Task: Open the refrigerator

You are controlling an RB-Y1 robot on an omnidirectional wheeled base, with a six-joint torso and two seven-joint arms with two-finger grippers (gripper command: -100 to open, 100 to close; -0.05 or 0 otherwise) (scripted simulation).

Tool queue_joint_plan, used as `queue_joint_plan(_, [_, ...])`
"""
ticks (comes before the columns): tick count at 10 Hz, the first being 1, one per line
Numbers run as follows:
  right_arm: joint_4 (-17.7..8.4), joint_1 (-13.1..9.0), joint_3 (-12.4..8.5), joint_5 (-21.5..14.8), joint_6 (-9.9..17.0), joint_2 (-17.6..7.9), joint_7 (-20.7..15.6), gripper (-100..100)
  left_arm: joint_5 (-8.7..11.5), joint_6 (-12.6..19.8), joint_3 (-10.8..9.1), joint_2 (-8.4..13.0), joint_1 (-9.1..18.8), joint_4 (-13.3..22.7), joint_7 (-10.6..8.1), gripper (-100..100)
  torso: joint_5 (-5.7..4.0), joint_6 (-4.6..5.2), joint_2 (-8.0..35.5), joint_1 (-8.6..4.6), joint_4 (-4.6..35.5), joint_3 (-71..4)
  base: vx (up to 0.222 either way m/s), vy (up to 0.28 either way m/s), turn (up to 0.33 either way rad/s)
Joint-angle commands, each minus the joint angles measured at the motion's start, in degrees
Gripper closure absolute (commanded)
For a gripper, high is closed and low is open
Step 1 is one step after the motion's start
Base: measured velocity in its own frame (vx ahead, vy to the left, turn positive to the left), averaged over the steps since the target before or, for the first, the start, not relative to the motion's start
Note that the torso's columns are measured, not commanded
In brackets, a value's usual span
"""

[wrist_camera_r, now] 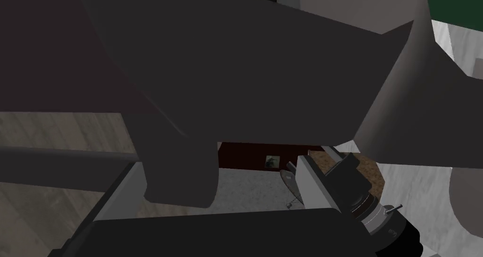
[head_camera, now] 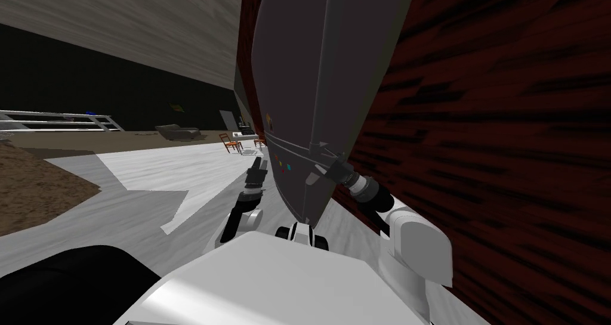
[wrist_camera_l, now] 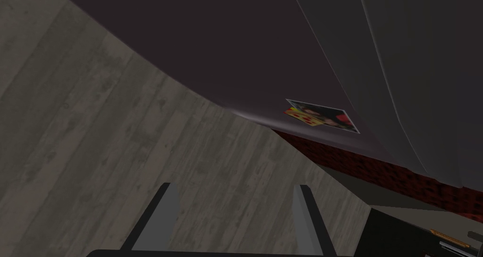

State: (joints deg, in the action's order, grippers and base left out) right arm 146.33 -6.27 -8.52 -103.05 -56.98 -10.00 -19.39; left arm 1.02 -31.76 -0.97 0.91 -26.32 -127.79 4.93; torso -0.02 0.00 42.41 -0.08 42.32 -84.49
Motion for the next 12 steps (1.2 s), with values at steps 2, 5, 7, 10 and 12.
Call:
queue_joint_plan(2, [2.66, -0.60, -0.18, -1.22, -0.44, -0.48, -0.31, -100, 0.00, 0.00, 0.00, 0.00, 0.00, 0.00, 0.00, 0, -0.01, 0.00, -0.09, -0.02, -0.03, -0.06, 0.011, 0.022, -0.013])
queue_joint_plan(5, [2.74, -4.28, -1.30, -2.85, -2.08, -0.77, 3.41, -100, 0.00, 0.00, 0.00, 0.00, 0.00, 0.00, 0.00, 0, 0.03, 0.00, -0.24, 0.36, -0.04, -0.04, 0.004, 0.040, -0.036])
queue_joint_plan(7, [2.76, -1.86, -0.55, -1.80, -1.01, -0.59, 0.91, 100, 0.00, 0.00, 0.00, 0.00, 0.01, 0.00, 0.00, 0, 0.05, -0.01, -0.30, 0.35, -0.05, -0.07, 0.000, -0.005, 0.013])
queue_joint_plan(10, [0.78, -1.78, -0.58, -1.51, -0.56, -0.48, 0.51, -100, 0.00, 0.00, -0.01, 0.01, 0.00, 0.00, 0.00, 0, 0.14, -0.10, -0.52, 0.34, -0.21, -0.36, -0.011, -0.029, 0.020])
queue_joint_plan(12, [-1.72, -1.94, -0.68, -1.49, -0.50, -0.42, 0.72, -100, 0.00, 0.00, -0.01, 0.01, 0.00, 0.00, 0.00, 0, 0.13, -0.09, -0.31, 0.32, -0.07, -0.25, -0.011, 0.005, -0.017])
